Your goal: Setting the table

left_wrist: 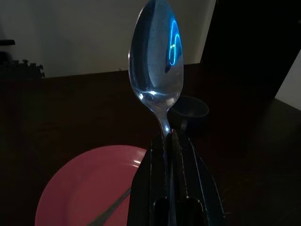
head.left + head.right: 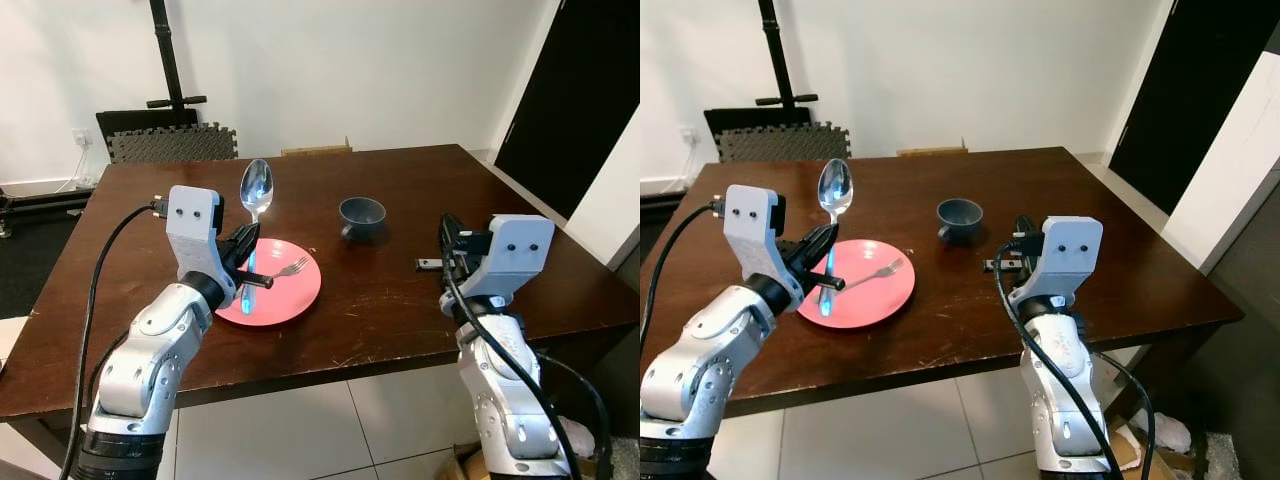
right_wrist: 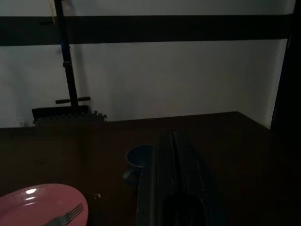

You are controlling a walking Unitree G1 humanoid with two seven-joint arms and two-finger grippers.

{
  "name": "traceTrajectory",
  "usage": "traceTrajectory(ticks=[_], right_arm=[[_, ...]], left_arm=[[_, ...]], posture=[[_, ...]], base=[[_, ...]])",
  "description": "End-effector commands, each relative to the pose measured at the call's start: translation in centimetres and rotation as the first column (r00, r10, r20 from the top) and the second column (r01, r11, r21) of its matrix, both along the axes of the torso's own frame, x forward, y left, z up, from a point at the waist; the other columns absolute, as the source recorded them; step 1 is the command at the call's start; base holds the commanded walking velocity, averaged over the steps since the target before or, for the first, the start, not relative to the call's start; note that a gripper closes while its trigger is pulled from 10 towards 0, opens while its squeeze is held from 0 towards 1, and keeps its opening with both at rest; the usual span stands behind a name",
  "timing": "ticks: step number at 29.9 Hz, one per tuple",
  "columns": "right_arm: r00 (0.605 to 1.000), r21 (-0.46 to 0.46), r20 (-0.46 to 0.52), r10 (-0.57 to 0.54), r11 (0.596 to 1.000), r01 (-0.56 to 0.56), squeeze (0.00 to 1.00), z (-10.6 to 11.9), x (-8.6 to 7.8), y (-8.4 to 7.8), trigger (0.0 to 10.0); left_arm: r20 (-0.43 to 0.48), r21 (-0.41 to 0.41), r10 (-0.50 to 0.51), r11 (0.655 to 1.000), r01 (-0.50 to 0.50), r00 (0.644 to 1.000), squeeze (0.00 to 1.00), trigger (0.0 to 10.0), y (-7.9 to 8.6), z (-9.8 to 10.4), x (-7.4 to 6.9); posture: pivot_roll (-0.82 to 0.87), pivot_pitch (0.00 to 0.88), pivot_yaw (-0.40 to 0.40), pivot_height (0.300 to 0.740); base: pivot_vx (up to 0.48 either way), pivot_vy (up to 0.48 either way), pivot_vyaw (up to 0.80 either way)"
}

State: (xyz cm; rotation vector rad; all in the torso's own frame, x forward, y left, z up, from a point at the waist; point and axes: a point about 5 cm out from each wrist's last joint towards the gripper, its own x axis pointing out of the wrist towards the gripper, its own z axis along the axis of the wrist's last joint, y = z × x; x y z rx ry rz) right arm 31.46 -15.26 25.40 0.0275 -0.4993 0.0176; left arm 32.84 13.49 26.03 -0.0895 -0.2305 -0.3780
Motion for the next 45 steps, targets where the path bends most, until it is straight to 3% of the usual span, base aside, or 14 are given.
traceTrajectory(ticks=[1,17,32,45], right_arm=[[1.000,-0.004,-0.010,-0.007,1.000,0.007,0.00,-0.32,-0.07,-0.03,10.0],[1.000,-0.024,-0.022,-0.008,1.000,0.008,0.00,-0.45,0.01,0.21,10.0],[1.000,-0.025,-0.030,-0.006,1.000,0.005,0.00,-0.54,0.02,0.32,10.0],[0.999,-0.024,-0.032,-0.002,1.000,0.001,0.00,-0.59,0.07,0.37,10.0]], left_arm=[[-0.002,0.003,0.006,1.000,-0.006,1.000,0.00,10.0,0.10,-0.09,-0.20],[-0.001,0.008,0.005,1.000,-0.005,1.000,0.00,10.0,0.03,-0.18,-0.22],[-0.008,0.015,0.011,1.000,-0.011,1.000,0.00,10.0,0.10,-0.30,-0.25],[-0.008,0.015,0.013,1.000,-0.013,1.000,0.00,10.0,0.12,-0.29,-0.28]], posture=[[0.05,0.028,0.010,0.740],[0.05,0.033,0.006,0.740],[0.05,0.036,0.006,0.740],[0.05,0.035,0.005,0.740]], base=[[-0.274,0.398,0.00],[-0.203,0.366,0.00],[0.000,0.000,0.00],[0.000,0.480,0.00]])
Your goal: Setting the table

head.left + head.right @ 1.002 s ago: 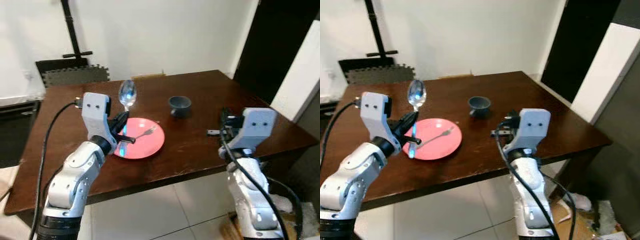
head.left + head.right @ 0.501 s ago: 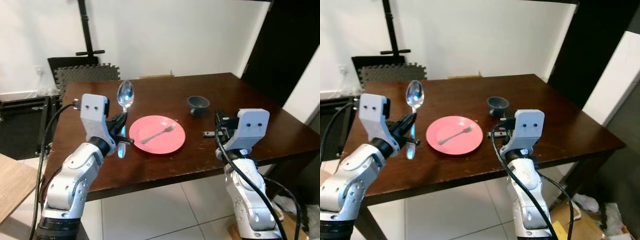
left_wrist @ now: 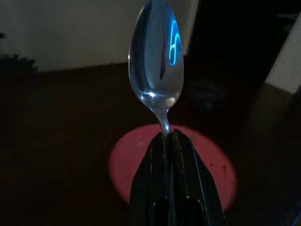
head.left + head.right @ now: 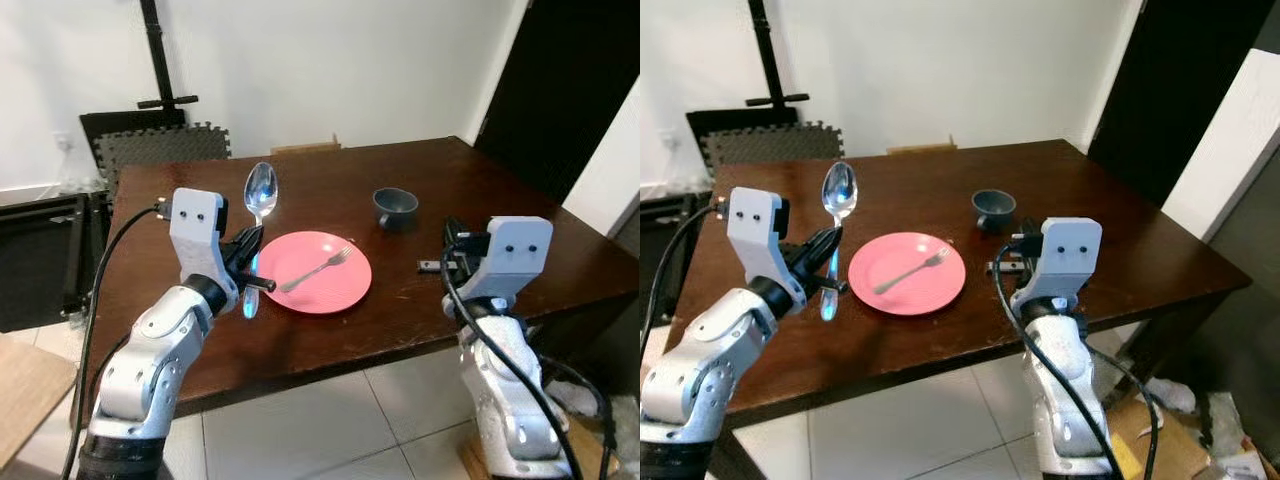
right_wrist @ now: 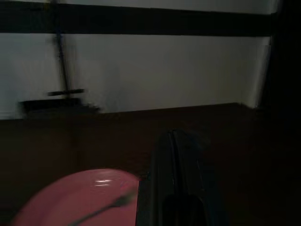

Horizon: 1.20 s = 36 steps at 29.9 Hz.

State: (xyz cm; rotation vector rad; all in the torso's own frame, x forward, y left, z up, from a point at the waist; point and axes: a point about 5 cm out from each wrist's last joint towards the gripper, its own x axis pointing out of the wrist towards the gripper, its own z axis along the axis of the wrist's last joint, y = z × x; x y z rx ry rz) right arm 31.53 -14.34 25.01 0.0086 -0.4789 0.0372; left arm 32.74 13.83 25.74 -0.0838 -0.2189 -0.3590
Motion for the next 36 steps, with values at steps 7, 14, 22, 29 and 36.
traceTrajectory(ticks=[7,14,22,29,36], right_arm=[[1.000,-0.005,-0.012,-0.016,1.000,0.016,0.00,-0.23,0.08,-0.55,10.0],[1.000,-0.006,-0.008,-0.012,1.000,0.012,0.00,-0.15,0.13,-0.52,10.0],[1.000,-0.005,-0.003,-0.005,1.000,0.005,0.00,-0.10,0.08,-0.45,10.0],[1.000,-0.004,-0.003,-0.006,1.000,0.006,0.00,-0.10,0.06,-0.45,10.0],[1.000,-0.003,-0.004,-0.004,1.000,0.004,0.00,-0.14,0.01,-0.44,10.0]], left_arm=[[0.006,0.011,-0.009,1.000,0.009,1.000,0.00,10.0,-0.30,0.03,-0.17],[0.015,0.017,-0.016,1.000,0.016,1.000,0.00,10.0,-0.44,0.13,-0.24],[0.017,0.022,-0.020,1.000,0.019,1.000,0.00,10.0,-0.55,0.11,-0.30],[0.017,0.022,-0.021,1.000,0.021,1.000,0.00,10.0,-0.55,0.17,-0.28],[0.016,0.022,-0.022,1.000,0.022,1.000,0.00,10.0,-0.55,0.21,-0.29]], posture=[[0.05,0.031,0.004,0.740],[0.05,0.025,0.004,0.740],[0.05,0.024,0.004,0.740],[0.05,0.029,0.006,0.740],[0.06,0.031,0.009,0.740]], base=[[0.000,0.436,0.00],[0.000,0.000,0.14],[0.000,0.000,0.80],[0.000,0.000,0.80],[0.000,0.000,0.80]])
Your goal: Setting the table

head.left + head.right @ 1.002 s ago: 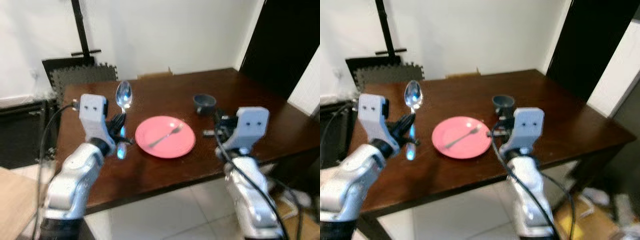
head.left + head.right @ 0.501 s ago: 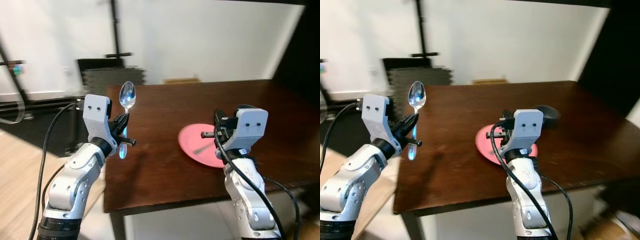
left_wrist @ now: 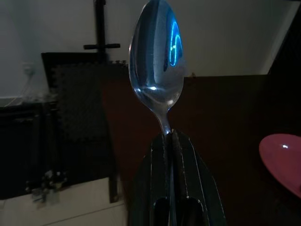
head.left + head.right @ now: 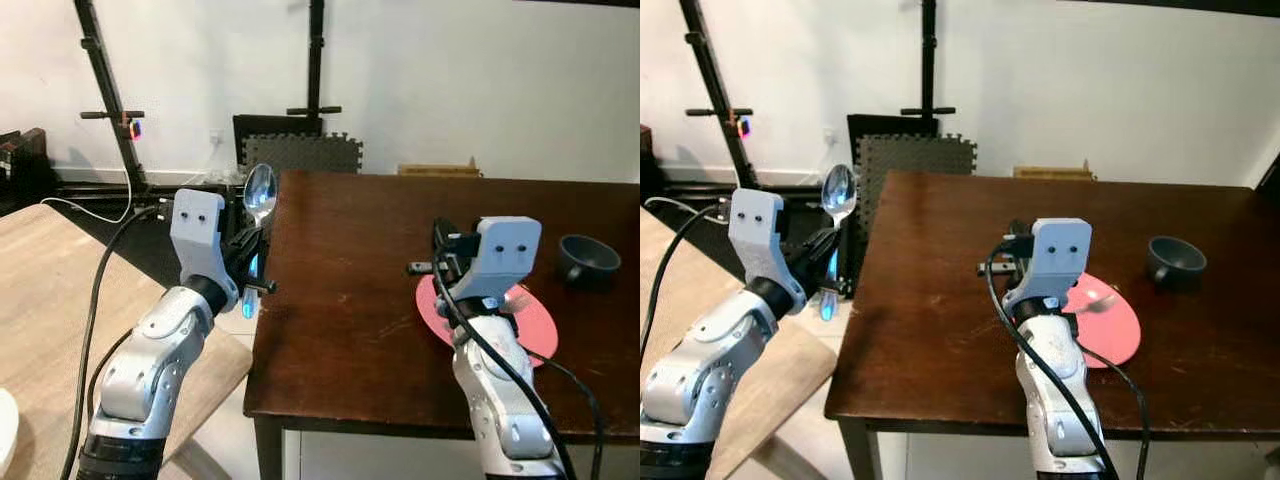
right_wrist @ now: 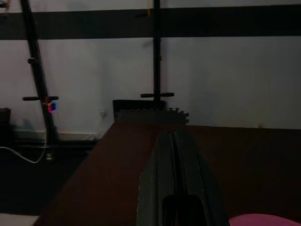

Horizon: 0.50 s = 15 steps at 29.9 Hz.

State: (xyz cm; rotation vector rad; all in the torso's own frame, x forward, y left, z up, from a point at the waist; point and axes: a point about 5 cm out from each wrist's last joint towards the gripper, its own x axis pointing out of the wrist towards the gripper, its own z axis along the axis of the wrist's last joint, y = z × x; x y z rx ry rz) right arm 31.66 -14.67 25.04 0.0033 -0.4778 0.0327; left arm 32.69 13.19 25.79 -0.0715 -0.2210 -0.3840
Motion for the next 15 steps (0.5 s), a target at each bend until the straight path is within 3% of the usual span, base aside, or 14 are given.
traceTrajectory(ticks=[1,15], right_arm=[[1.000,0.001,-0.003,0.002,1.000,-0.002,0.00,-0.17,-0.12,-0.10,10.0],[1.000,0.004,-0.002,0.004,1.000,-0.004,0.00,-0.19,-0.19,-0.07,10.0]], left_arm=[[0.010,0.007,0.001,1.000,-0.001,1.000,0.00,10.0,0.10,0.17,-0.25],[0.009,0.009,0.001,1.000,-0.001,1.000,0.00,10.0,0.08,0.19,-0.24]], posture=[[0.06,0.031,0.009,0.740],[0.06,0.035,0.009,0.740]], base=[[0.000,0.000,0.80],[0.000,0.000,0.80]])
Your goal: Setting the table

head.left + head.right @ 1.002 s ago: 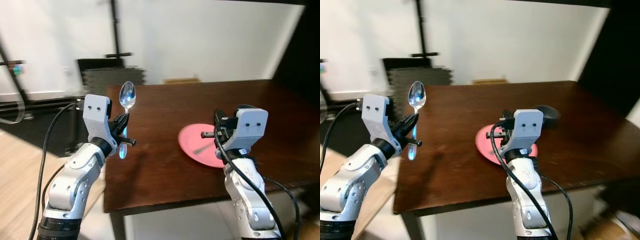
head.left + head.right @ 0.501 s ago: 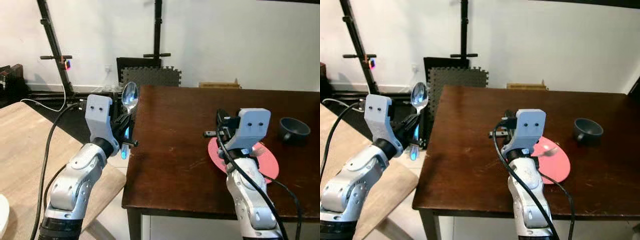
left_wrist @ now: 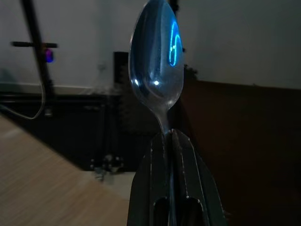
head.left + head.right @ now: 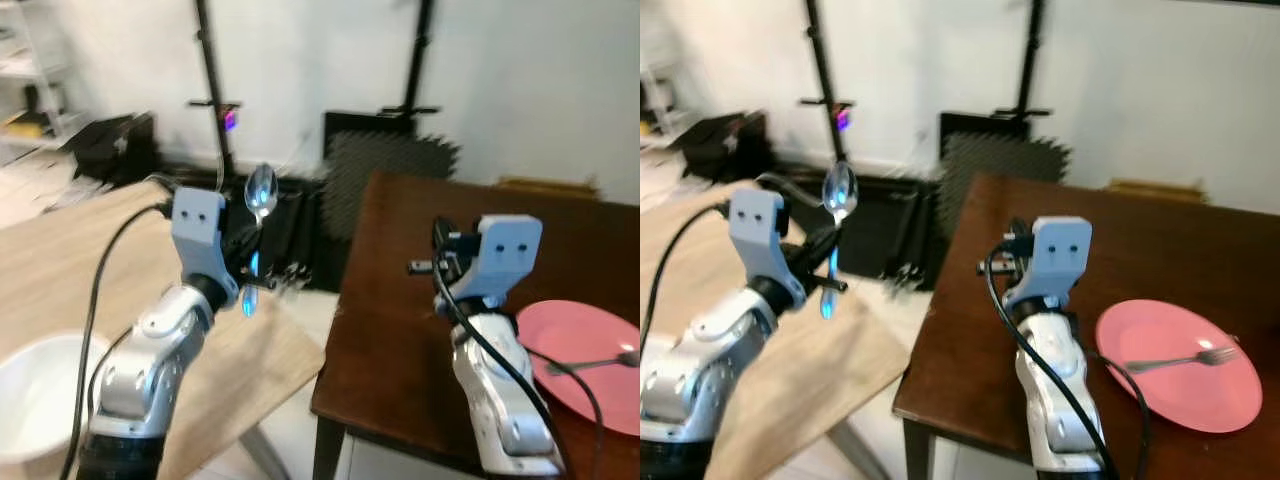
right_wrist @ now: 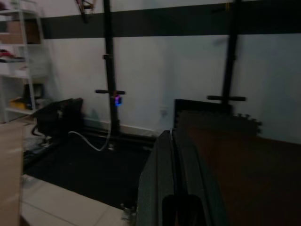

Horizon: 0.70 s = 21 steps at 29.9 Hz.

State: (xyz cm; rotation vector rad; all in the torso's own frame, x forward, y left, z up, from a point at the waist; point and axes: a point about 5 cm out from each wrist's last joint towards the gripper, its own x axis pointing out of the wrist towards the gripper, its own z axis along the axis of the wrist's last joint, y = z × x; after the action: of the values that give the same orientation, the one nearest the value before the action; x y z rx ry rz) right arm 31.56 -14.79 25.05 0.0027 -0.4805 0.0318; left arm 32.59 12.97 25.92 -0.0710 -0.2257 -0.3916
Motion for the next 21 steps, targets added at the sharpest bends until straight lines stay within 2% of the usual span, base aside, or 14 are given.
traceTrajectory(ticks=[1,19,21], right_arm=[[1.000,0.004,-0.004,0.005,1.000,-0.005,0.00,-0.20,-0.10,0.06,10.0],[1.000,0.010,-0.006,0.004,1.000,-0.004,0.00,-0.29,-0.14,0.08,10.0],[1.000,0.024,-0.010,0.007,1.000,-0.007,0.00,-0.32,-0.12,0.05,10.0]], left_arm=[[0.003,0.008,0.009,1.000,-0.009,1.000,0.00,10.0,0.30,0.05,-0.14],[-0.010,0.007,0.007,1.000,-0.007,1.000,0.00,10.0,0.22,-0.14,-0.08],[-0.017,-0.008,0.010,1.000,-0.010,1.000,0.00,10.0,0.24,-0.19,-0.04]], posture=[[0.06,0.036,0.010,0.740],[0.06,0.039,0.011,0.740],[0.06,0.039,0.011,0.740]], base=[[0.000,0.000,0.80],[0.000,0.000,0.80],[0.000,0.446,0.00]])
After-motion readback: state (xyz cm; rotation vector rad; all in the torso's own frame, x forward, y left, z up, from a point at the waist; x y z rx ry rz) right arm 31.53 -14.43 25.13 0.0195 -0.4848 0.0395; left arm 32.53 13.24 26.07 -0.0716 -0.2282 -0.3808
